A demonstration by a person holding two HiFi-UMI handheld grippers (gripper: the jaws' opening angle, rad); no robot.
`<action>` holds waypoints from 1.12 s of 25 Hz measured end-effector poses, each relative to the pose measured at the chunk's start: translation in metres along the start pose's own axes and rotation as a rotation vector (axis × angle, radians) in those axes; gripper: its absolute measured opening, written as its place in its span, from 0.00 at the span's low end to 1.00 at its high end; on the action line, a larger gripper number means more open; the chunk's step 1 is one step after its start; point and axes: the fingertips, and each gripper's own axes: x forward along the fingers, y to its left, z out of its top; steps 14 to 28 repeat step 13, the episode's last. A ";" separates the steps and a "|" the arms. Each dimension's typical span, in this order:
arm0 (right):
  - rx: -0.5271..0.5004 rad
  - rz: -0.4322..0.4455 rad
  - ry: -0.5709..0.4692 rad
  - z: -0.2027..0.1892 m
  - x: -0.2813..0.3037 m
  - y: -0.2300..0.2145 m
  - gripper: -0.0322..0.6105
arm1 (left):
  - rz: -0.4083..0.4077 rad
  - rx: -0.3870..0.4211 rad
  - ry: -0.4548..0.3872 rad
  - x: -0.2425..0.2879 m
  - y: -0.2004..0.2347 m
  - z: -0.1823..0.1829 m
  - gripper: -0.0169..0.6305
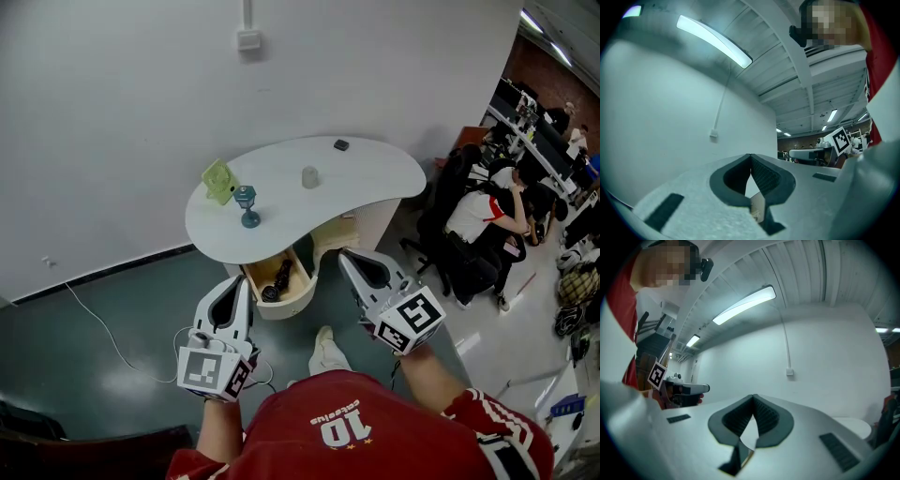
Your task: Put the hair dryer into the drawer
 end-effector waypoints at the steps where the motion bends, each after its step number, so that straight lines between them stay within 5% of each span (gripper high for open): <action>1: 0.002 -0.001 0.001 0.000 0.000 -0.001 0.05 | 0.000 0.001 -0.001 0.000 -0.001 0.000 0.03; 28: -0.009 0.004 0.014 0.005 0.003 -0.007 0.05 | -0.001 -0.001 -0.006 0.009 -0.001 0.004 0.03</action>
